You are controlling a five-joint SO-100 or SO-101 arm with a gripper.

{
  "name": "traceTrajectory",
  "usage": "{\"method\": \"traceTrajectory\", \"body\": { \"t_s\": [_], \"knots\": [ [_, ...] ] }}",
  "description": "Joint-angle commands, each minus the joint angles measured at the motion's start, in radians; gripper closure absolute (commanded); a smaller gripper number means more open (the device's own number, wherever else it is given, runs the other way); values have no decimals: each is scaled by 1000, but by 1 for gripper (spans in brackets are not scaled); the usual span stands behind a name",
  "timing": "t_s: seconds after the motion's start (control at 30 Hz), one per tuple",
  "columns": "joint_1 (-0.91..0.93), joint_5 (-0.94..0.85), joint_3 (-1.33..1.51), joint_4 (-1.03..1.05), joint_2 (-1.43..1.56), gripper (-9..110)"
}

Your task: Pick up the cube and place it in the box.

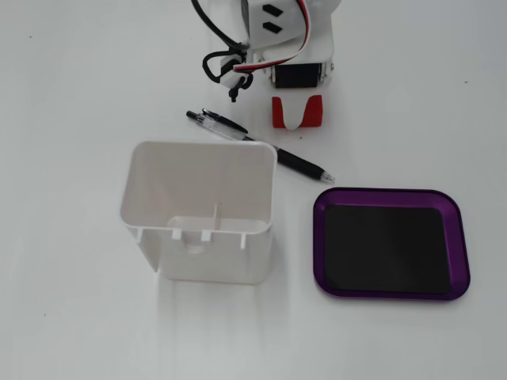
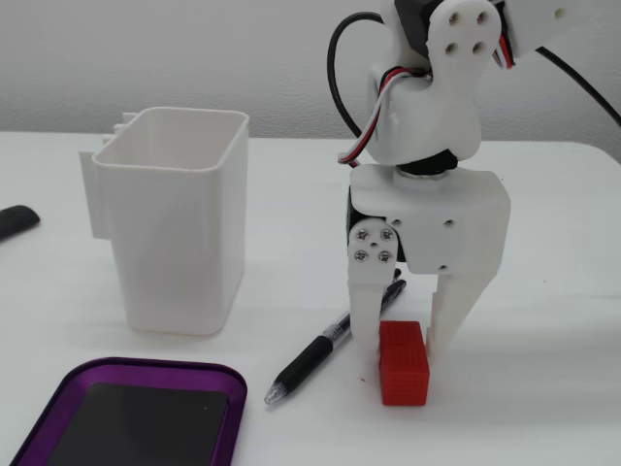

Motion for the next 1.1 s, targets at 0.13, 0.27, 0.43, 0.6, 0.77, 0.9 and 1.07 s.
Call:
{"method": "traceTrajectory", "body": {
  "t_s": [0.13, 0.27, 0.43, 0.6, 0.77, 0.9, 1.07],
  "knots": [
    [-9, -5, -135, 63, 114, 102],
    [-15, -5, -210, 64, 222, 102],
    [-81, -8, -285, 57, 296, 102],
    [-206, -91, -301, -55, 295, 102],
    [-282, -215, -287, -276, 291, 102],
    [-279, -230, -285, -364, 230, 102],
    [-276, -232, -322, -408, 74, 102]
  ]
}}
